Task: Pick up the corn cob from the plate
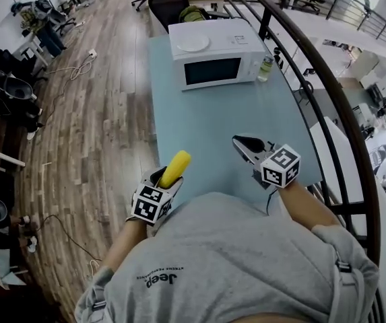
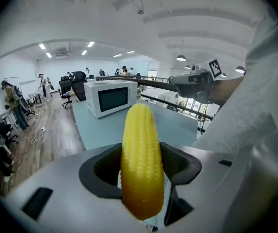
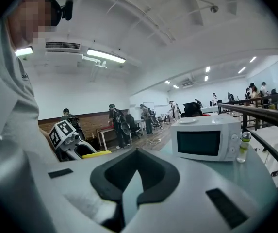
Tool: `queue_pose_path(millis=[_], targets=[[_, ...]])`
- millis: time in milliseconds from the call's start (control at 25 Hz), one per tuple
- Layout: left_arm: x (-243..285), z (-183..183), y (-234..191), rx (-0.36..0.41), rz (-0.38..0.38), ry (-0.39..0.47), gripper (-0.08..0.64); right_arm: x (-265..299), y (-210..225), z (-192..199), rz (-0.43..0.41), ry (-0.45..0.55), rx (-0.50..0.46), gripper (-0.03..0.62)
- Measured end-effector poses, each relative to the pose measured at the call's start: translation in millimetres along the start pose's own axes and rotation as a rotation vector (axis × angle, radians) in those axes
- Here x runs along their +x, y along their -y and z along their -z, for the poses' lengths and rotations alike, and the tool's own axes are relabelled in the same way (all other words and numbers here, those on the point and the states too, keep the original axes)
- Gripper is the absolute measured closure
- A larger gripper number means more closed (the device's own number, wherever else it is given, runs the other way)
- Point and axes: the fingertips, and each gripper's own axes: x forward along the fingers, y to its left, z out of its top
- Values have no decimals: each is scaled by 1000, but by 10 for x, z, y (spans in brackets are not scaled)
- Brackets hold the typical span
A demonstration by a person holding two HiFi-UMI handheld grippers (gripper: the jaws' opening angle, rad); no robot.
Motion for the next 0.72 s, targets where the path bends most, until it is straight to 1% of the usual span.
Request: queue_pose_path(millis=[120,320,440,560,720], targets=[[-2,46,24,-18,7,10,308,18,-12,196,4,-31,30,577],[81,61,4,-65,6,29,308,80,60,659,-18,-117,132,577],[99,44,-23,-92,-4,35,308,87,101,845,-30,-153,170,577],[92,24,-23,-106,-12,43,308,76,129,907,-39,-163,179,577],[85,-16,-17,-108,-18,49,308,73,133,873,-51,-168,148,577]])
